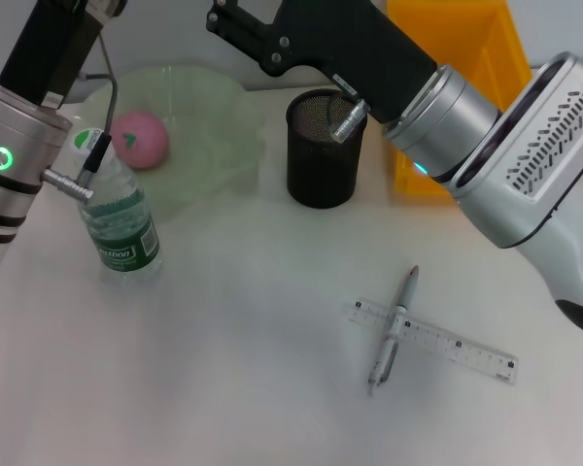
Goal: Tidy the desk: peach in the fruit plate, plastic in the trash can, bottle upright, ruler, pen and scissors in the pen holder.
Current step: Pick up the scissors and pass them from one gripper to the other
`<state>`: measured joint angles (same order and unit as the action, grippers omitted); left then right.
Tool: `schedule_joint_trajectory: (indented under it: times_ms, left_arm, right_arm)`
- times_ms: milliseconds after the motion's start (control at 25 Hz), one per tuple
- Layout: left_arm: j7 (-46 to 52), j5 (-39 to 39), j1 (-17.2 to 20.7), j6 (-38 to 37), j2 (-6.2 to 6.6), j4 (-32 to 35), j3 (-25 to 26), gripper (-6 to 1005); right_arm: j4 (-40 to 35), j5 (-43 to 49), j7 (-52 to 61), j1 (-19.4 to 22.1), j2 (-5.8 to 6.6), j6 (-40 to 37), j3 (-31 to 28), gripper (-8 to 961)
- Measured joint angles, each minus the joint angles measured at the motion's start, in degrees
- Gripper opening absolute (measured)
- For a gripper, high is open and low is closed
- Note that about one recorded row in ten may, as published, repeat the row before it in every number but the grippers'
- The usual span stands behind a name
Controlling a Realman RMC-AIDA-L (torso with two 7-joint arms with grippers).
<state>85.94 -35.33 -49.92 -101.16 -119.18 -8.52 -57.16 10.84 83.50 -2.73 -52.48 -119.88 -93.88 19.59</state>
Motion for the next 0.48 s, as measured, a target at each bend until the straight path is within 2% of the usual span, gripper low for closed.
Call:
schedule_joint_trajectory:
  times_ms: [200,280,320,360,480]
  left_arm:
    - [-0.39,-1.19,-0.38,-0.08,0.0,-1.01,1.17,242]
    - [-0.74,-4.67,-0.51,-0.08,0.0,-1.76,4.44,242]
    - [-2.1,-10.42,-0.53,-0.08,0.01,-3.13,10.47,242]
    - [-2.1,-10.42,-0.53,-0.08,0.01,-3.13,10.47,242]
    - [-3.55,-18.96,0.05,0.08,0.0,-4.07,19.01,242]
  right_arm:
    - [0.89,0.0,-1.91,-0.45,0.0,0.02,-0.11,754]
    - [1.04,0.0,-2.0,-0.58,0.0,0.02,-0.16,754]
    - [1.04,-0.02,-2.01,-0.61,0.0,0.03,-0.23,754]
    - [1.04,-0.02,-2.01,-0.61,0.0,0.03,-0.23,754]
    - [1.02,-0.08,-2.02,-0.61,0.0,0.07,-0.26,754]
